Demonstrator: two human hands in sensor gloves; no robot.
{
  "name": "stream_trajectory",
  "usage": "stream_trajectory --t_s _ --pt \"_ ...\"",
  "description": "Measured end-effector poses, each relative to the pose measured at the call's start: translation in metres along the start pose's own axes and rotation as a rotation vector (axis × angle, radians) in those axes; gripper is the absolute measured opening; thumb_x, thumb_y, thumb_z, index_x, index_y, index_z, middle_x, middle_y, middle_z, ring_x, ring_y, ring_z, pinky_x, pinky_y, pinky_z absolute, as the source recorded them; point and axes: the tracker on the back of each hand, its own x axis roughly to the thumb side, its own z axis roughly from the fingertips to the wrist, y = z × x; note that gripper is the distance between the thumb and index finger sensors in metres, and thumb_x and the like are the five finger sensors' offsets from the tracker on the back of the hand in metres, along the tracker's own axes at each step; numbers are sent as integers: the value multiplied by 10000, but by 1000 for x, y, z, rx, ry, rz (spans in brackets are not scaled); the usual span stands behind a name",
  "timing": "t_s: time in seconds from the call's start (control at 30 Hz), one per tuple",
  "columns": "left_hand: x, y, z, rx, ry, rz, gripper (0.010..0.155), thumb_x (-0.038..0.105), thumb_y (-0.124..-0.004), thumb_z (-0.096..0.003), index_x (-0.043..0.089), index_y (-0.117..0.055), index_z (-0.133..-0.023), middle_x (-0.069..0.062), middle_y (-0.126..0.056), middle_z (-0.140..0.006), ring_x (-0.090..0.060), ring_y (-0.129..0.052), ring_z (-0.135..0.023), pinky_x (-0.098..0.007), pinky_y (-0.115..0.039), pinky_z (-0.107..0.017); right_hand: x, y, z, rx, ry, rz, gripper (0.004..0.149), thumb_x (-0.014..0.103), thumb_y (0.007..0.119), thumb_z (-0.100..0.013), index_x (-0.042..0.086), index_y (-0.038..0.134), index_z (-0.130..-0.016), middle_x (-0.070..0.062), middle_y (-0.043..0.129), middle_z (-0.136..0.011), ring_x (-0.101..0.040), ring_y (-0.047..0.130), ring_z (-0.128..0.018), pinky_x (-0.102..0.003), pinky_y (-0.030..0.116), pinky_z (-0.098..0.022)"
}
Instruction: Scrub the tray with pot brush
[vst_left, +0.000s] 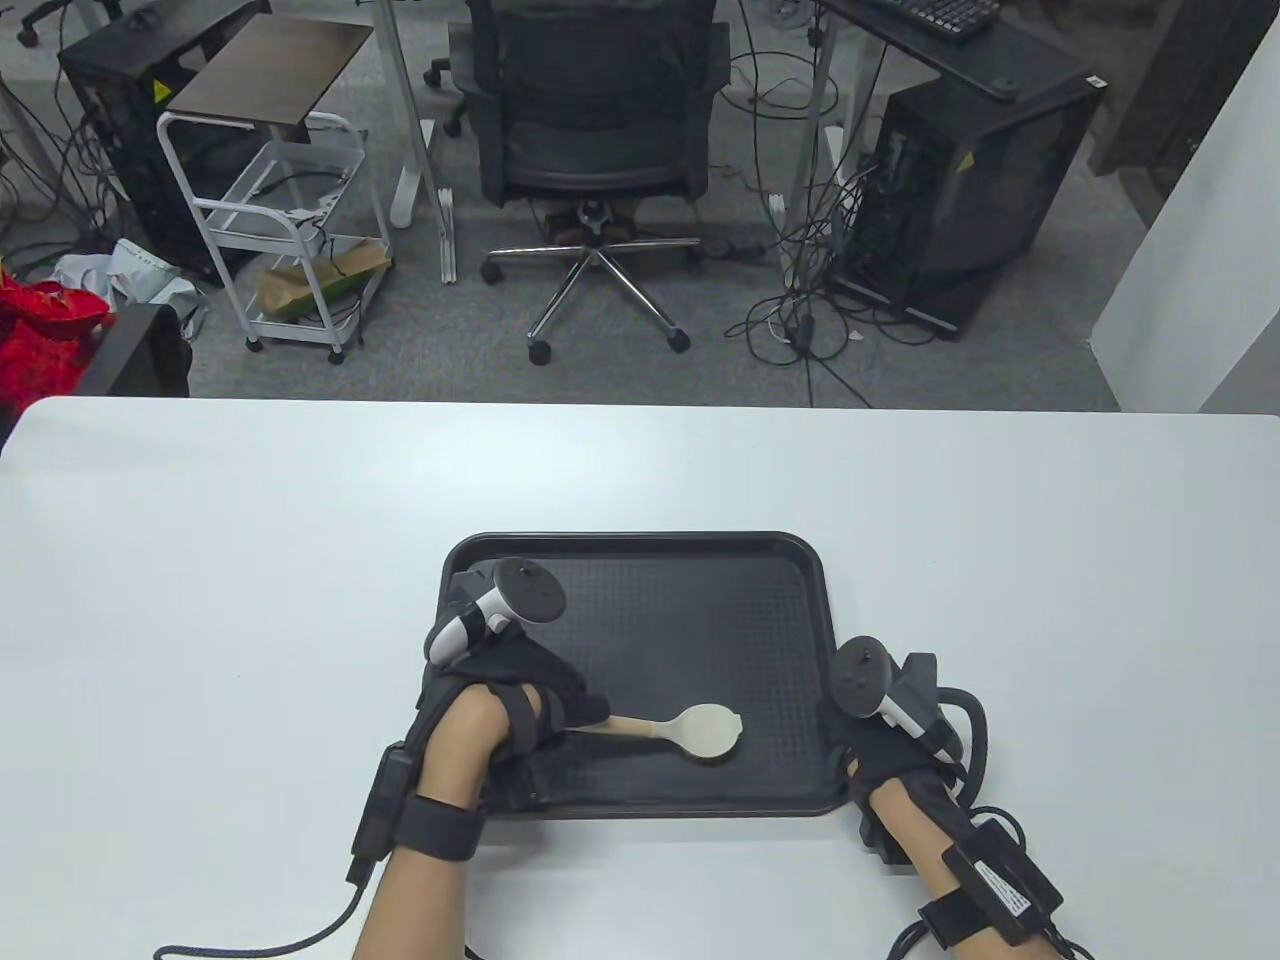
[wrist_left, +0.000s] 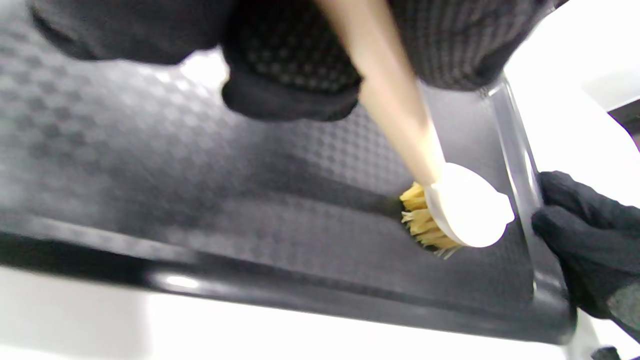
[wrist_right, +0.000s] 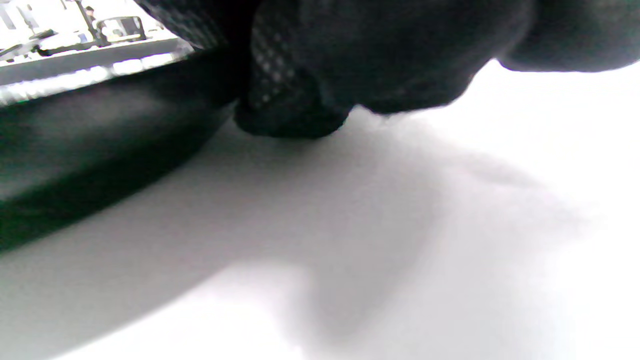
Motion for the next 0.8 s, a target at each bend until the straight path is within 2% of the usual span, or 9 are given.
stream_trajectory --t_s 0.23,0.57,0.8 --pt "-28 16 12 43 51 57 593 513 -869 -360 84 -887 -769 -55 -1034 -456 -268 -957 -173 -535 -796 -454 0 0 0 -1 0 1 599 371 724 -480 56 561 -962 -25 981 -381 -229 945 -117 -451 831 -228" --pt "-94 34 33 95 109 215 553 484 -916 -330 91 -958 -716 -77 -1059 -409 -291 -957 -132 -546 -807 -429 0 0 0 1 0 -2 599 371 724 -480 55 561 -962 -27 980 -384 -231 945 -117 -452 831 -228" --pt "-124 44 55 167 150 274 538 464 -952 -308 84 -994 -687 -89 -1069 -386 -306 -955 -117 -555 -813 -412 0 0 0 0 1 -1 598 371 724 -480 57 561 -962 -24 980 -382 -230 945 -117 -451 831 -228"
